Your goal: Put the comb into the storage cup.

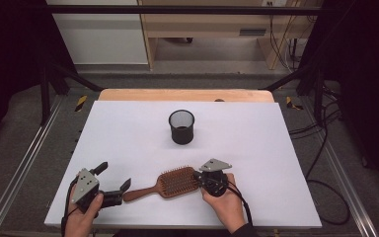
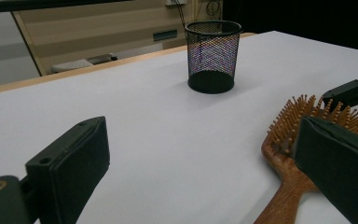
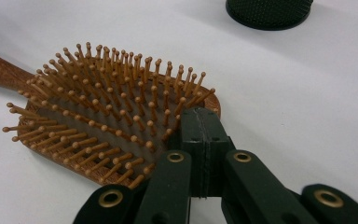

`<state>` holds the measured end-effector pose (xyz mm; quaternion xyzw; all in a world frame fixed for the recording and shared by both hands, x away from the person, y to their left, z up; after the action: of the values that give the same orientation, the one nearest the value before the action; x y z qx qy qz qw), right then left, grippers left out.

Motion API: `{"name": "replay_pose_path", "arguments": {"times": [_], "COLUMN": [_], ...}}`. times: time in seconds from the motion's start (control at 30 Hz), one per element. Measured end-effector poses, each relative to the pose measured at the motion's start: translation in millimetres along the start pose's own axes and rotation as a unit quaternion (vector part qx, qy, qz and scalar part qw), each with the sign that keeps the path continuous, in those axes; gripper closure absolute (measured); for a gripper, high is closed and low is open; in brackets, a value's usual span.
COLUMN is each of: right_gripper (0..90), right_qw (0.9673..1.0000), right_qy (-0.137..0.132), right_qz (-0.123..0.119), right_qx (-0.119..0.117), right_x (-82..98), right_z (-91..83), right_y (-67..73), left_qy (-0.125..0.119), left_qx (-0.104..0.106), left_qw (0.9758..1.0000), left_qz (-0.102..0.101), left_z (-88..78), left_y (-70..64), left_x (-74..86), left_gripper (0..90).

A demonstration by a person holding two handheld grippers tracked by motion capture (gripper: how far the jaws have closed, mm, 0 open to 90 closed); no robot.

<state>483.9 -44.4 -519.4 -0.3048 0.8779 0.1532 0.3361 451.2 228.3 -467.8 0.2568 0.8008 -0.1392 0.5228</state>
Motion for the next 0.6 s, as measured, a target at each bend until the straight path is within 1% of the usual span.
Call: {"name": "replay_pose_path", "arguments": {"times": [0.37,0.43,0.5,0.6], "right_gripper": [90.0,89.8,87.3,87.3], "right_qw": [1.0,1.0,0.9999,0.9999], "right_qy": [-0.001,-0.002,-0.007,-0.01], "right_qz": [0.0,0.004,0.004,0.008], "right_qx": [0.003,0.002,0.007,0.007], "right_x": [-2.1,-2.0,-1.3,-0.7], "right_z": [1.8,0.3,-3.6,-8.2], "right_y": [-2.3,-3.7,-7.7,-10.8], "left_qy": [0.001,0.001,0.0,0.0], "left_qx": [0.001,0.001,0.0,0.0], "left_qw": [1.0,1.0,1.0,1.0], "left_qz": [0.001,0.0,0.0,-0.001], "left_z": [-0.2,-0.4,-0.7,-0.9], "left_y": [-0.2,0.0,0.4,0.8], "left_x": [0.2,0.3,0.3,0.4], "left_gripper": [3.8,3.8,3.8,3.8]}}
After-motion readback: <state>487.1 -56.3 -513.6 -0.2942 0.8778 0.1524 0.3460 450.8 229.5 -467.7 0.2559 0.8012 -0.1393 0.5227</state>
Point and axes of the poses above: each handheld gripper's, and its own axes: z roughly forward along the jaws, x roughly out of its underside, y roughly to its left, the point moved 8 cm from there along z, roughly forward along the jaws, and after that the axes turned 9 degrees about y, right-handed, at the moved point
